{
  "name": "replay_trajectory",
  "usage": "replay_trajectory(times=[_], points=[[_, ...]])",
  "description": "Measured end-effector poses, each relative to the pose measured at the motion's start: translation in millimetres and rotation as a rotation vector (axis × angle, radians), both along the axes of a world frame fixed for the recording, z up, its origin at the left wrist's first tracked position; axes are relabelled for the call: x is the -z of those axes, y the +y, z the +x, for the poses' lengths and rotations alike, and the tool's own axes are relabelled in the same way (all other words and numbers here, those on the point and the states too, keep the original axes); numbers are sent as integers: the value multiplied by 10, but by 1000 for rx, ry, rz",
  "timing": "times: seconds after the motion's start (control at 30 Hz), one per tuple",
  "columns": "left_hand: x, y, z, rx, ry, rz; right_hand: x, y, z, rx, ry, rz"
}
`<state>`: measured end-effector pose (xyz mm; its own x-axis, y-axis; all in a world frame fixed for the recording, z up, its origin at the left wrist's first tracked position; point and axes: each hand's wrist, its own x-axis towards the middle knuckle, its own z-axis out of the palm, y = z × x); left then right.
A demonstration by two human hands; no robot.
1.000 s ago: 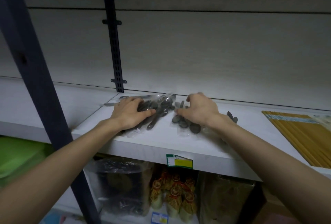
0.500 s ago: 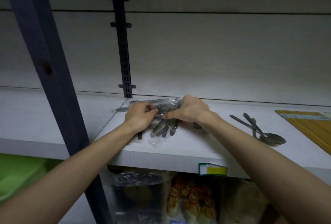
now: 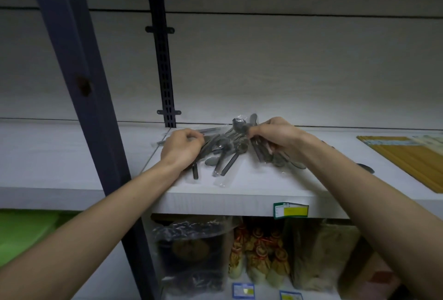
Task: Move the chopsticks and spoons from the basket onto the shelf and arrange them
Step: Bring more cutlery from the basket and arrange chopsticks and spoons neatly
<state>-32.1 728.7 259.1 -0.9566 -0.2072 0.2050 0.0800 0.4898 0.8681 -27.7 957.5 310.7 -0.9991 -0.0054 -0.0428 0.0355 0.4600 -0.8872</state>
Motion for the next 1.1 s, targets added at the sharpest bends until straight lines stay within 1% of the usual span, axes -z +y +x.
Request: replay_trajectory(times=[0.17, 0.27, 0.4, 0.47, 0.6, 0.63, 0.67, 0.77, 0.8, 0.87, 0.9, 0.97, 1.03, 1.1], points=[[-66, 44, 38, 46, 2, -297, -68, 215, 7, -80, -92, -100], [-116, 90, 48, 41, 92, -443, -83, 346, 7, -137, -83, -33], [-201, 199, 82, 142, 105, -461, -153, 471, -1, -212, -70, 14], [-217, 244, 73, 157, 111, -491, -203, 518, 4, -225, -48, 34], [-212, 340, 36, 149, 123, -502, -220, 567, -19, -255, -78, -57], [-216, 386, 18, 154, 130, -464, -210, 558, -25, -256, -96, -77], [-225, 442, -2, 169, 122, -387, -206, 543, -26, -262, -118, -105], [-289, 609, -80, 202, 64, -75, -175, 467, -41, -305, -179, -194], [-305, 639, -120, 192, 60, -7, -168, 439, -40, -319, -200, -228], [-340, 643, -156, 198, 51, 18, -179, 411, -25, -316, -193, -242], [-363, 620, -153, 198, 44, 14, -188, 420, -32, -303, -139, -197], [-399, 537, -168, 151, 60, 60, -198, 487, -97, -243, 47, -58], [-439, 408, -193, 44, 95, 161, -225, 564, -147, -181, 238, 34], [-471, 281, -229, -77, 110, 272, -230, 625, -157, -207, 344, 64]])
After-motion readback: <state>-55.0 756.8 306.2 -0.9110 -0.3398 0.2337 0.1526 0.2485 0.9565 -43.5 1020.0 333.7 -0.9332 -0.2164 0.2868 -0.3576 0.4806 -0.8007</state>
